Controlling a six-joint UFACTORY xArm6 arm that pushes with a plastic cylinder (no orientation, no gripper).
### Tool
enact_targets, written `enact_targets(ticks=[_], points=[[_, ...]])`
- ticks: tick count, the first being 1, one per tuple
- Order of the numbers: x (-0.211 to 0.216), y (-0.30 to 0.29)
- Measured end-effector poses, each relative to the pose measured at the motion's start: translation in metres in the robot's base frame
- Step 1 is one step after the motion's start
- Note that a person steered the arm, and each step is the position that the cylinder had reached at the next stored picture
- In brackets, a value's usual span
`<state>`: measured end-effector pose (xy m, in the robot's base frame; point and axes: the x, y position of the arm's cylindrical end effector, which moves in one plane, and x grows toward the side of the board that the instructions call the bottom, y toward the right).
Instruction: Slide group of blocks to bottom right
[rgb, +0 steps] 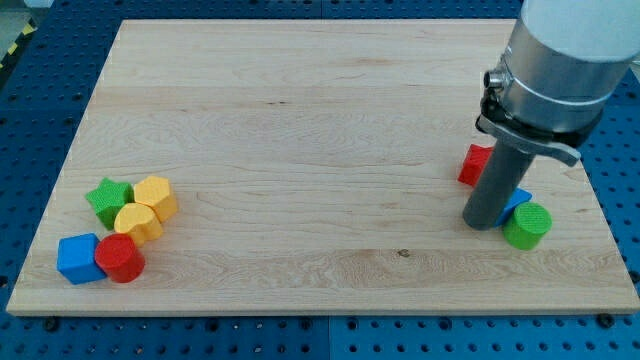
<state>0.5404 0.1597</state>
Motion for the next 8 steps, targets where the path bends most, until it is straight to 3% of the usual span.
enact_targets(ticks=[1,3,4,8], points=[[-0.003,-0.022],[-0.092,-0.073],[-0.129,-0.068],[-0.102,0.017]])
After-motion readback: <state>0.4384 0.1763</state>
